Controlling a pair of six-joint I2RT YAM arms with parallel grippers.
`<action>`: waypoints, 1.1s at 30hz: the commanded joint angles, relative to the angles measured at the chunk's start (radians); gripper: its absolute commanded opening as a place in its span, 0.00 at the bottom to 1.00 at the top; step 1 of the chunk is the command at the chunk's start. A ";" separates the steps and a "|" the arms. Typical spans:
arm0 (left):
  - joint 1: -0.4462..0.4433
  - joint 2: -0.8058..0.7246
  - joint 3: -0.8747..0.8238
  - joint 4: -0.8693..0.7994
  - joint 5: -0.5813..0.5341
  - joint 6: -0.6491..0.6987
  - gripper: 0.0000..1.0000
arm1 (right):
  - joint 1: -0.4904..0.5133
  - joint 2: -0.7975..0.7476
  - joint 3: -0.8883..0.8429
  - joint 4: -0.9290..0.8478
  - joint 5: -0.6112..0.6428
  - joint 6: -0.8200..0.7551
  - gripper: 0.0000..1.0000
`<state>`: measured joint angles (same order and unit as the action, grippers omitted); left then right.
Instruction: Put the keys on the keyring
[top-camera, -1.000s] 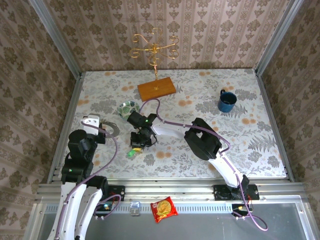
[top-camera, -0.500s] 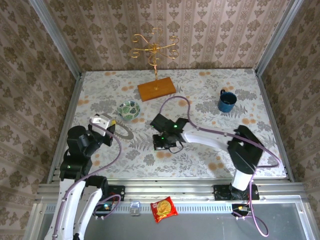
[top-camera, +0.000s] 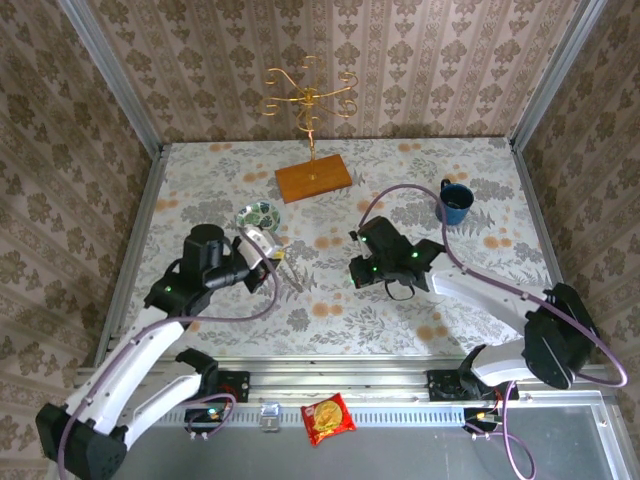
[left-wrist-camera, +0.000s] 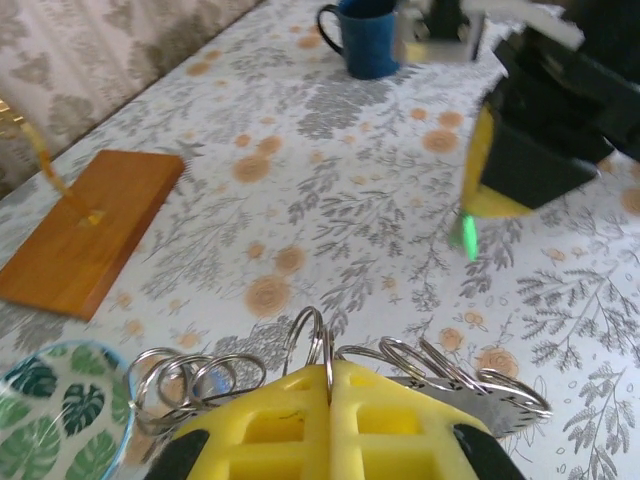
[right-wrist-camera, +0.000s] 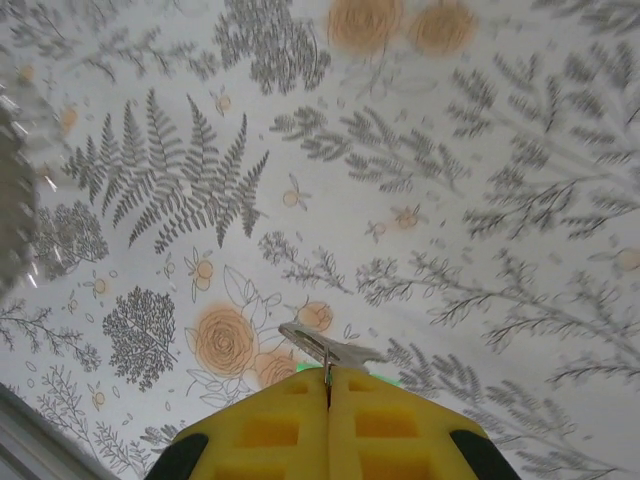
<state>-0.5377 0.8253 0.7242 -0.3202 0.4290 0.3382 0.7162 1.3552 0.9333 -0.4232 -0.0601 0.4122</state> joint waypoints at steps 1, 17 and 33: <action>-0.043 0.058 0.051 0.052 -0.022 0.069 0.00 | -0.038 -0.046 -0.037 0.058 -0.041 -0.112 0.00; -0.154 0.237 0.079 0.095 0.027 0.205 0.00 | -0.070 -0.074 -0.085 0.127 -0.405 -0.421 0.00; -0.199 0.297 0.044 0.133 0.107 0.254 0.00 | -0.010 -0.173 -0.210 0.389 -0.422 -0.555 0.00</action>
<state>-0.7261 1.1160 0.7738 -0.2340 0.4953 0.5713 0.6956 1.1957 0.7246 -0.1032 -0.4618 -0.1139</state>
